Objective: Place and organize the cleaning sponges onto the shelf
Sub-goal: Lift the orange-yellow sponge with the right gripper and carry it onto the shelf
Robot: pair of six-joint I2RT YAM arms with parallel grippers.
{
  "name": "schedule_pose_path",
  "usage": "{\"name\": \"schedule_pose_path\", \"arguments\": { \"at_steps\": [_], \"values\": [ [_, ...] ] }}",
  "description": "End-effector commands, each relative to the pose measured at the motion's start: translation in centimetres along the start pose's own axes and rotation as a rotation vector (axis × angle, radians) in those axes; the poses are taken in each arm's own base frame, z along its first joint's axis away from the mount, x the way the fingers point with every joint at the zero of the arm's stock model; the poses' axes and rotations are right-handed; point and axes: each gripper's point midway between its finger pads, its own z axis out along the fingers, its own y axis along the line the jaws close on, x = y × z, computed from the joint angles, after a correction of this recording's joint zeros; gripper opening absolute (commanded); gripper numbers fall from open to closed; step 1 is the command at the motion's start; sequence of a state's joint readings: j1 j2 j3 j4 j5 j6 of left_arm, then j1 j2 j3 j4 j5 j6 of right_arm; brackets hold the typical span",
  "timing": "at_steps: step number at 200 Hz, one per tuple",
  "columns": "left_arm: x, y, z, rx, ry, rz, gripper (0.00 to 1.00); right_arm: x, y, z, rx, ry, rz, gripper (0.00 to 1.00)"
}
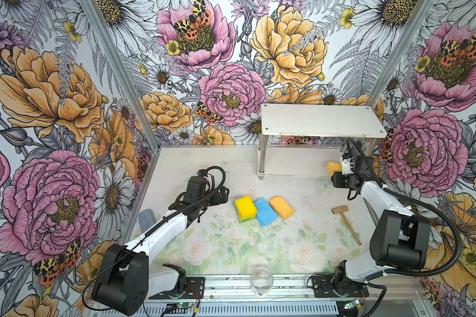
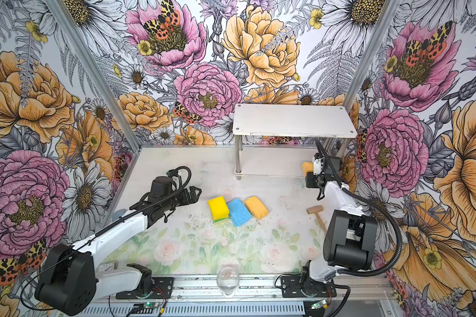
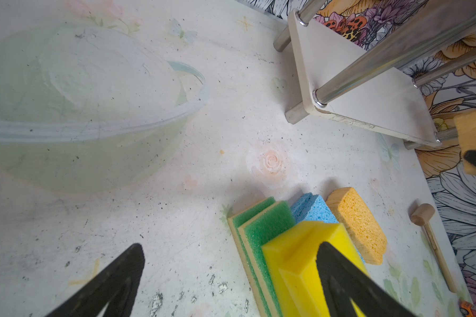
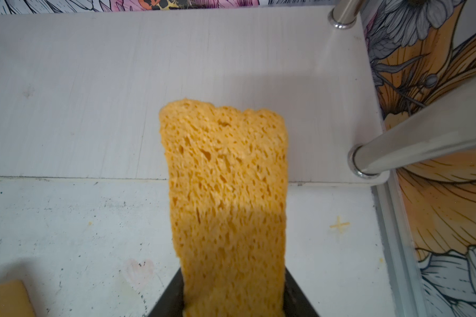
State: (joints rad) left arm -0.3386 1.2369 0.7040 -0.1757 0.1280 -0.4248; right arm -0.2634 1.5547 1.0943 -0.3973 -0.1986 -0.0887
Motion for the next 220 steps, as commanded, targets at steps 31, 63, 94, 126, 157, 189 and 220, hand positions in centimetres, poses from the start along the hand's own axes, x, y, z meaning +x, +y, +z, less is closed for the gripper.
{"name": "schedule_pose_path", "arguments": {
  "at_steps": [31,63,94,126,157,189,220],
  "values": [
    [-0.3,-1.0,-0.5,0.035,-0.026,-0.015,0.99,-3.4,-1.8,1.0,0.059,-0.079,-0.052,0.12],
    [-0.1,-1.1,-0.4,0.031,-0.026,-0.015,0.99,-4.5,-2.2,1.5,0.055,-0.112,-0.035,0.13],
    [0.1,-1.3,-0.4,0.03,-0.022,-0.013,0.99,-4.9,-2.3,2.0,0.054,-0.123,-0.033,0.13],
    [0.0,-1.3,-0.4,0.028,-0.025,-0.01,0.99,-5.1,-2.7,2.4,0.065,-0.128,-0.027,0.13],
    [0.2,-1.6,-0.2,0.041,-0.012,-0.002,0.99,-5.2,-3.1,2.9,0.079,-0.127,-0.02,0.14],
    [0.1,-1.6,-0.3,0.039,-0.016,-0.002,0.99,-5.3,-3.1,3.1,0.075,-0.152,-0.016,0.15],
    [0.1,-1.5,-0.5,0.035,-0.022,0.001,0.99,-5.7,-2.9,3.0,0.072,-0.201,-0.011,0.15]
  ]
}}
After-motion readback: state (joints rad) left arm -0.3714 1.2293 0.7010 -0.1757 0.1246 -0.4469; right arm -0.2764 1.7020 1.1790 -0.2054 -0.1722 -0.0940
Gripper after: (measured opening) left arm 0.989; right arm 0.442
